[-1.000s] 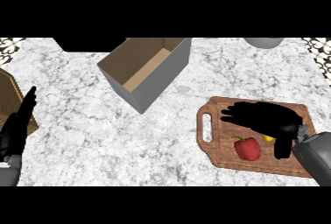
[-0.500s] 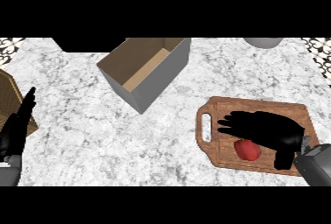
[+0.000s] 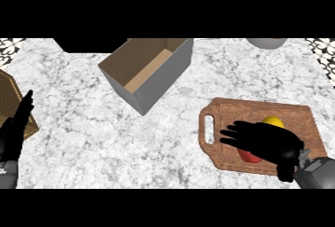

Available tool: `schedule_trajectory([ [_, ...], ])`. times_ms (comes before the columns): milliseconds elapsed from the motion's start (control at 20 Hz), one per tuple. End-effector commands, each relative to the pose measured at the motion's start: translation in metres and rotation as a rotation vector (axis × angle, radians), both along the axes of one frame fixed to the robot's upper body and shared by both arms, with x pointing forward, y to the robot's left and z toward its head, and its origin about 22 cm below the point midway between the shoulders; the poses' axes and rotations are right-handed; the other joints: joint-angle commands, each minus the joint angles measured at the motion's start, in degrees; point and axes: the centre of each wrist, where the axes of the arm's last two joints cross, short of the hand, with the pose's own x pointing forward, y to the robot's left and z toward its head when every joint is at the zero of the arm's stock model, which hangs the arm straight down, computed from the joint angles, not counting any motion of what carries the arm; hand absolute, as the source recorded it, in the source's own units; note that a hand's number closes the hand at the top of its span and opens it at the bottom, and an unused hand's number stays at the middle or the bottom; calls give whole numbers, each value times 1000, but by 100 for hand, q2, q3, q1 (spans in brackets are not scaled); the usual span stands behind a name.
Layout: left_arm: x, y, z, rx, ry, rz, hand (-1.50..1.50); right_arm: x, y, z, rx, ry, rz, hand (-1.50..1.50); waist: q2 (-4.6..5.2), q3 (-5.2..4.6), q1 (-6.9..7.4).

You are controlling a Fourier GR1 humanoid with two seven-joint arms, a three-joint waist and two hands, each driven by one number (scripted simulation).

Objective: Pick the bell pepper from the cutting board and place it in the cardboard box

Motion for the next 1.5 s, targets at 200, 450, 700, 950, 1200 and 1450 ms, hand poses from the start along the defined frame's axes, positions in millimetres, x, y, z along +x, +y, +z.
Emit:
schedule_trajectory([
  [200,12,7,-6,-7,0,-8,0,19,-6,-35,-40,6,-31,-150,12,2,3],
  [450,11,-8,1,-10,-6,-1,0,22,20,-48,85,-188,1,150,15,7,36],
  [700,6,3,-2,-13,4,-4,0,24,17,-35,119,-288,20,150,5,2,9],
  [950,14,0,10,-1,0,-4,0,37,10,-5,227,-429,-102,150,6,4,-17],
  [1200,13,-5,4,9,-20,7,0,75,-15,3,329,-382,-649,150,70,0,19],
  [1450,8,-16,8,12,-11,-17,0,95,-18,47,419,-555,-722,150,-6,5,39],
])
